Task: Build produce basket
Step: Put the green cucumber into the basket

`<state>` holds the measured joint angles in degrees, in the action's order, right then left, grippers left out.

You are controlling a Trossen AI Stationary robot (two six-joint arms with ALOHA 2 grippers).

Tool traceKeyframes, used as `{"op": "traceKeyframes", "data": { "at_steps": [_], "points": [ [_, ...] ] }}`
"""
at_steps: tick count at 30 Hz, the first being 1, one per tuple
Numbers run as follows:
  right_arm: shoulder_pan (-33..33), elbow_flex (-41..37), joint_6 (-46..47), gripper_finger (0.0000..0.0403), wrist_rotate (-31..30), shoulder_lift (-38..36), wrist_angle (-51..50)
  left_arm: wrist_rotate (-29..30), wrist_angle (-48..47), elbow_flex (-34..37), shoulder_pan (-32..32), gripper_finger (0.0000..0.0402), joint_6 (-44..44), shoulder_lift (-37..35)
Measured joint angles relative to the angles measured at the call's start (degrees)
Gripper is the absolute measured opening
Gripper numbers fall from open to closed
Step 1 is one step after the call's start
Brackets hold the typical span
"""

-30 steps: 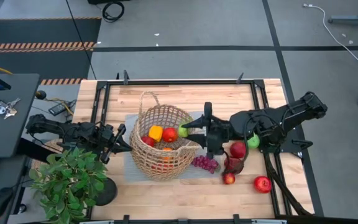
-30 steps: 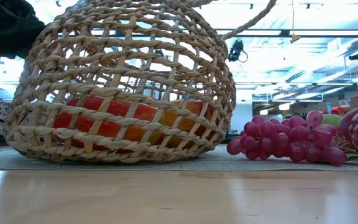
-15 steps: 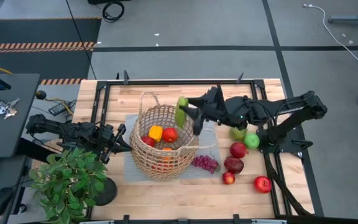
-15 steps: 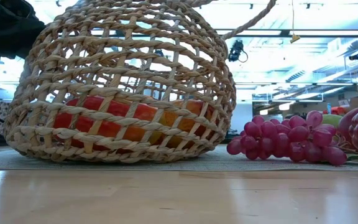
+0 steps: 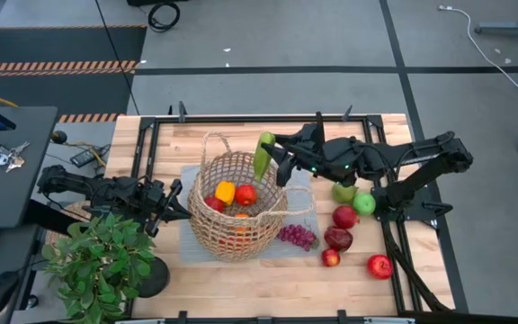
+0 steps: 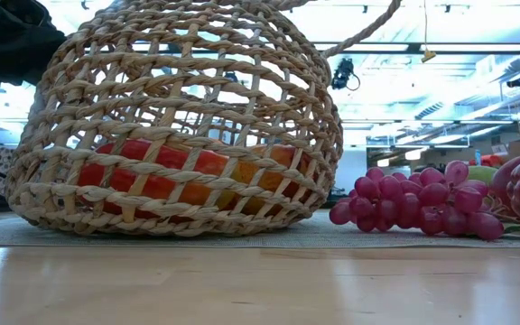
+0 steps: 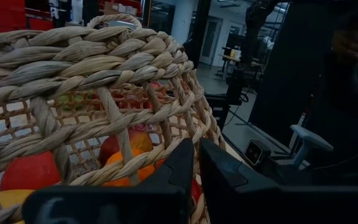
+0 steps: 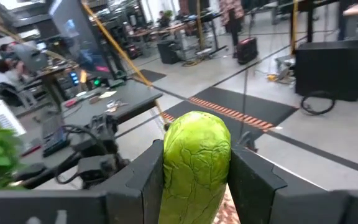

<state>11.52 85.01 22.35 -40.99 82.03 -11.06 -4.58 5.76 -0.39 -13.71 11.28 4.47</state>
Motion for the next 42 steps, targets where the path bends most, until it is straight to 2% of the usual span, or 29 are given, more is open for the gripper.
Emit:
{"op": "traceKeyframes", "data": {
  "at_steps": [6,17,21,26,35,42],
  "points": [
    [0.04,-0.08,0.0,0.0158,-1.4,3.73,0.74,0.0,0.27,-0.02,0.02,0.0028,0.01,0.02],
    [-0.41,-0.04,-7.24,0.0158,-1.3,14.79,11.54,0.01,-0.04,-0.02,0.02,0.0032,0.02,0.43],
    [-0.41,-0.04,-11.6,0.0158,-1.36,16.66,16.89,0.0,-0.02,-0.02,0.02,0.0028,0.0,0.43],
    [-0.43,-0.04,-13.54,0.0158,-0.93,17.36,17.0,0.0,-0.02,-0.02,0.02,0.0034,0.01,0.43],
    [-1.6,-0.04,-20.14,0.0158,13.25,17.34,15.91,0.0,-0.02,0.0,0.02,0.0029,-0.02,0.43],
    [-2.43,-0.04,-21.4,0.0158,15.44,17.34,11.35,0.0,-0.02,-0.01,0.01,0.0034,-0.02,0.43]
  ]
}}
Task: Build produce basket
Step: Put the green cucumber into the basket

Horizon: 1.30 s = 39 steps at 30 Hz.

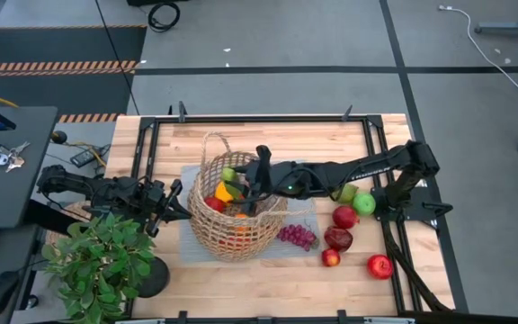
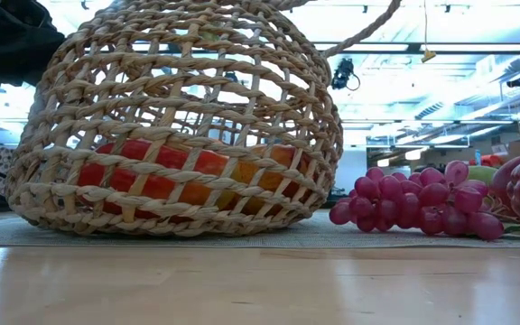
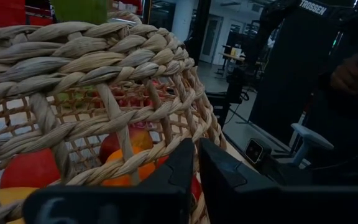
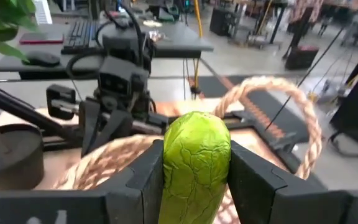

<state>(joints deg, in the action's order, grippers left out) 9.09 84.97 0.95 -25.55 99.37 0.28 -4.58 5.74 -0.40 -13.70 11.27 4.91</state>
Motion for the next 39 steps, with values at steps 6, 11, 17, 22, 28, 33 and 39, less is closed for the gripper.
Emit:
{"op": "traceKeyframes", "data": {
  "at_steps": [6,11,17,22,28,33,39],
  "points": [
    [-2.15,0.04,7.31,0.0158,7.02,0.5,-4.16,0.0,0.0,-0.01,-0.01,0.0032,0.01,0.0],
    [-3.65,0.08,10.24,0.0158,13.01,4.03,-4.94,0.01,0.12,0.0,-0.01,0.0028,0.0,-0.04],
    [-5.75,0.21,13.23,0.0158,19.28,9.77,-4.63,-0.01,0.19,0.0,0.01,0.0035,0.01,-0.04],
    [-7.44,2.91,14.48,0.0158,23.95,14.26,-5.01,0.0,0.24,-0.01,0.01,0.0032,0.02,-0.04],
    [-8.03,8.29,11.5,0.0158,25.04,16.85,-9.89,-0.03,0.22,0.0,-0.01,0.0029,0.0,-0.04],
    [-8.33,8.66,10.97,0.0173,25.19,16.11,-10.88,0.02,0.26,0.01,-0.01,0.0036,0.02,-0.04],
    [-8.32,8.68,11.06,0.0237,25.19,16.06,-11.62,0.02,0.33,-0.01,-0.01,0.0031,0.0,-0.04]
  ]
}}
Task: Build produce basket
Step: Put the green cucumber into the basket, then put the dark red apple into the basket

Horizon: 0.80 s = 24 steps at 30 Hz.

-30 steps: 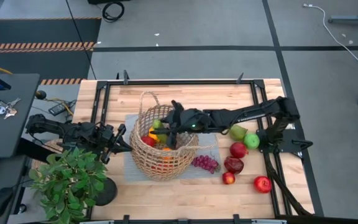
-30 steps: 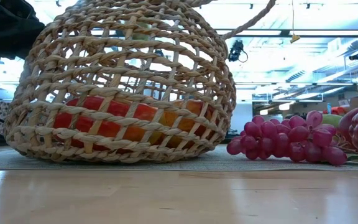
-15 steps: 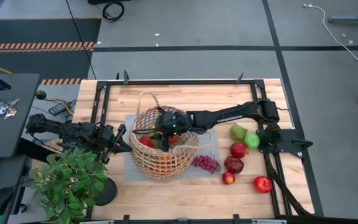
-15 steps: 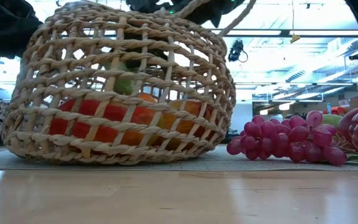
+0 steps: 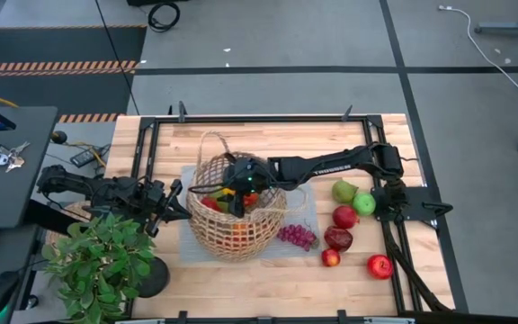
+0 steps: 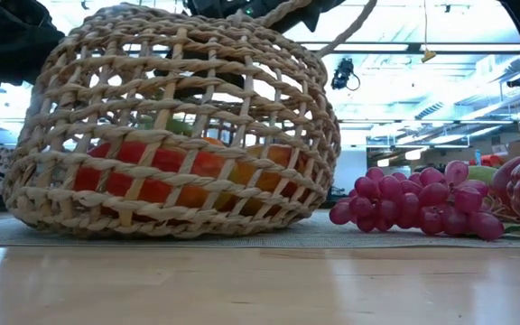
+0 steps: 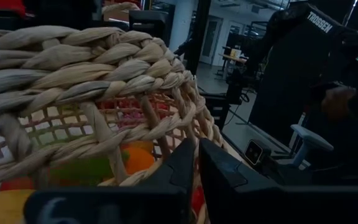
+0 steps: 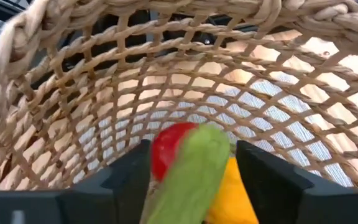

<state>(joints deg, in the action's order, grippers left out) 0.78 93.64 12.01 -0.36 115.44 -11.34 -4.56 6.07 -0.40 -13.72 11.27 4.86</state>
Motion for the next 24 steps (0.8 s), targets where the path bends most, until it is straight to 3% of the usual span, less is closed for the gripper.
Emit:
{"op": "traceKeyframes", "data": {
  "at_steps": [6,15,20,24],
  "points": [
    [0.04,0.52,-0.44,0.0285,-2.87,-3.66,-3.49,0.0,0.0,0.01,0.0,0.003,0.01,0.0],
    [3.63,1.23,-1.31,0.0284,-10.82,-15.6,-12.61,-0.01,0.0,0.0,0.0,0.0032,0.02,0.0],
    [10.6,1.23,-0.06,0.0283,-23.36,-20.89,-20.11,0.0,0.01,0.01,0.0,0.0028,0.02,-0.02],
    [15.05,1.23,7.45,0.0283,-30.53,-23.42,-31.27,-0.01,0.02,0.01,0.0,0.0034,0.01,0.0]
  ]
}}
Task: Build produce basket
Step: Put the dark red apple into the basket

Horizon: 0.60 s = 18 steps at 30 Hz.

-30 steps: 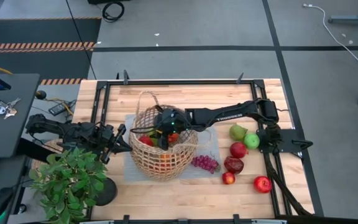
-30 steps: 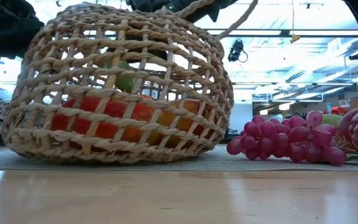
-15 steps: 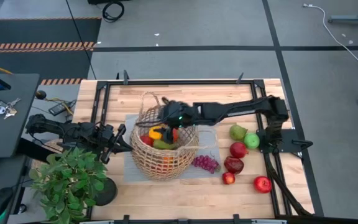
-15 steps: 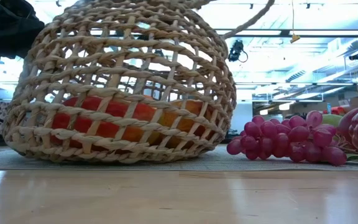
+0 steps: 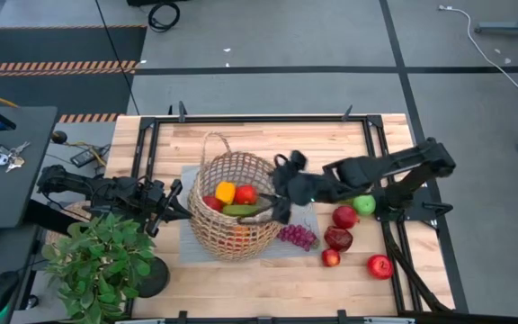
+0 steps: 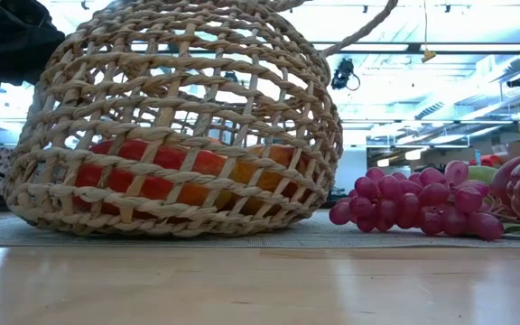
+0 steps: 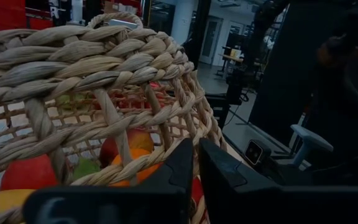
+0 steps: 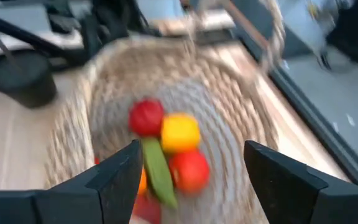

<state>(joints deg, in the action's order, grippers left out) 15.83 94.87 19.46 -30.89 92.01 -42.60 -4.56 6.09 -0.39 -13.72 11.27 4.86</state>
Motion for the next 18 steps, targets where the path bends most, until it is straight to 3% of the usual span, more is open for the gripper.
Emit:
{"op": "traceKeyframes", "data": {
  "at_steps": [10,18],
  "points": [
    [6.68,-0.04,25.09,0.0283,-8.6,-4.45,-27.13,-0.01,0.0,0.01,0.0,0.0028,0.01,0.0],
    [11.09,-1.91,43.13,0.0283,-4.37,-5.45,-41.55,-0.01,0.0,0.0,0.0,0.0036,-0.01,0.0]
  ]
}}
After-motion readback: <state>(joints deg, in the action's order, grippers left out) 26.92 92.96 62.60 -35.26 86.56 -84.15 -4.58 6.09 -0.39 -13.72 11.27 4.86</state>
